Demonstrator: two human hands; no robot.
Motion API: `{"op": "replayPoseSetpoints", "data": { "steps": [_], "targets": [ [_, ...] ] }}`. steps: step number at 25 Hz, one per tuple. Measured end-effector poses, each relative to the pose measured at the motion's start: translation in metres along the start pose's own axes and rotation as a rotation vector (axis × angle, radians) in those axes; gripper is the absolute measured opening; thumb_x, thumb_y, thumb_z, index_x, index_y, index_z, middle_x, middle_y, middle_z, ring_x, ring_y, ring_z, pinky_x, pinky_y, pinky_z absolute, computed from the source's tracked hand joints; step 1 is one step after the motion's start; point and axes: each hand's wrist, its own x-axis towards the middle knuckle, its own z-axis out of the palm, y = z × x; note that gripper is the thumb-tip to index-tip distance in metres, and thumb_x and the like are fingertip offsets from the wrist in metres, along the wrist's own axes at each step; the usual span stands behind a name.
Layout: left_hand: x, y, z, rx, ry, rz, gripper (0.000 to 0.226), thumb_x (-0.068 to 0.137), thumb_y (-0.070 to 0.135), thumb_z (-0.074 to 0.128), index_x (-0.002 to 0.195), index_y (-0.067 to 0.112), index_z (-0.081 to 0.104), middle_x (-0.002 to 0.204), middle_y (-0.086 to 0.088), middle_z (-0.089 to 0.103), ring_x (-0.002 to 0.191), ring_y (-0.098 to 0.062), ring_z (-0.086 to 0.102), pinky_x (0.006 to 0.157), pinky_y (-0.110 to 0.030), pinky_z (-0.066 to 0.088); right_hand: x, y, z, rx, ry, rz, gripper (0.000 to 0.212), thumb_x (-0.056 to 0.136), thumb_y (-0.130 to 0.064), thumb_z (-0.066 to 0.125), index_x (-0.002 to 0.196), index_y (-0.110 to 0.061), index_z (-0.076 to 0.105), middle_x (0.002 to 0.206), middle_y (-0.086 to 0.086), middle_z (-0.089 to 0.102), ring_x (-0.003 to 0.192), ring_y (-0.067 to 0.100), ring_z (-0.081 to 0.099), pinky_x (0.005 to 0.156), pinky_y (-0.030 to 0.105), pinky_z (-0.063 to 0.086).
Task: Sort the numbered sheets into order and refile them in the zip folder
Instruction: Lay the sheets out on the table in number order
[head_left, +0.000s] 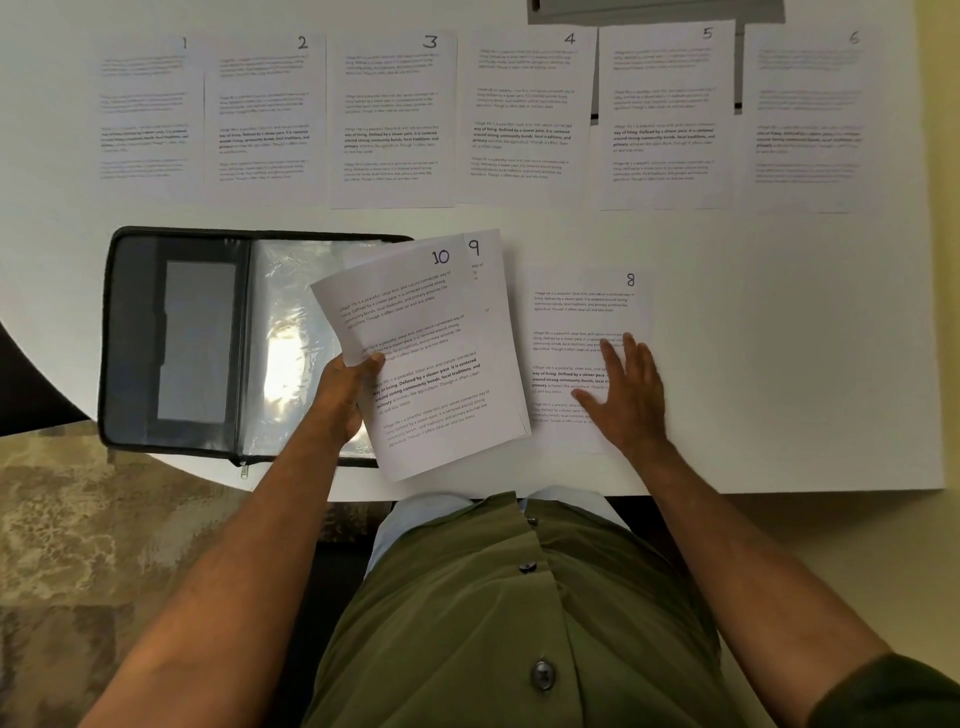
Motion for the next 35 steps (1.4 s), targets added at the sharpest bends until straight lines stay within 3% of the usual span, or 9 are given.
{"op": "replayPoseSetpoints", "data": {
  "steps": [15, 20, 24, 31, 35],
  "targets": [
    [-0.013, -0.010, -0.015, -0.044, 0.029, 0.011, 0.039, 0.098, 0.004, 0.063, 0.137, 0.006, 0.058, 0.120, -0.010, 0.074, 0.105, -0.028, 0.073, 0.079, -0.040, 0.062, -0.003, -0.010, 0.002, 0.032, 0.012, 0.033, 0.094, 0.088, -0.058, 0.071, 0.162, -0.021, 0.025, 0.171, 0.011, 0.011, 0.157, 0.036, 0.009, 0.125, 0.055, 0.019],
    [-0.012, -0.016, -0.027, -0.047, 0.003, -0.003, 0.034, 0.098, 0.004, 0.063, 0.132, 0.010, 0.060, 0.119, -0.009, 0.075, 0.110, -0.032, 0.071, 0.090, -0.049, 0.059, 0.005, -0.042, 0.001, 0.075, 0.093, -0.033, 0.087, 0.090, -0.052, 0.071, 0.160, -0.020, 0.029, 0.171, 0.010, 0.013, 0.156, 0.035, 0.012, 0.124, 0.053, 0.021],
    [-0.013, -0.013, -0.040, -0.042, -0.026, -0.020, 0.026, 0.098, 0.003, 0.062, 0.121, 0.014, 0.064, 0.111, -0.006, 0.078, 0.107, -0.032, 0.072, 0.090, -0.049, 0.059, 0.013, -0.086, 0.010, 0.055, 0.079, -0.104, 0.083, 0.090, -0.052, 0.070, 0.159, -0.024, 0.034, 0.171, 0.008, 0.013, 0.157, 0.034, 0.010, 0.122, 0.057, 0.025],
    [-0.005, -0.006, -0.076, 0.062, -0.067, 0.026, 0.031, 0.097, 0.011, 0.066, 0.128, 0.010, 0.063, 0.119, -0.009, 0.075, 0.107, -0.032, 0.073, 0.091, -0.052, 0.059, 0.023, -0.128, 0.042, -0.153, -0.078, -0.080, 0.096, 0.088, -0.077, 0.051, 0.164, -0.035, 0.009, 0.172, 0.007, -0.006, 0.158, 0.035, -0.007, 0.118, 0.071, 0.008],
    [-0.003, -0.008, -0.090, 0.085, -0.097, 0.009, 0.022, 0.098, 0.009, 0.065, 0.118, 0.014, 0.067, 0.119, -0.010, 0.075, 0.108, -0.033, 0.072, 0.092, -0.051, 0.058, 0.024, -0.129, 0.046, -0.158, -0.093, -0.069, 0.097, 0.090, -0.074, 0.054, 0.164, -0.035, 0.004, 0.172, 0.006, -0.007, 0.158, 0.036, -0.008, 0.119, 0.072, 0.007]
  ]
}}
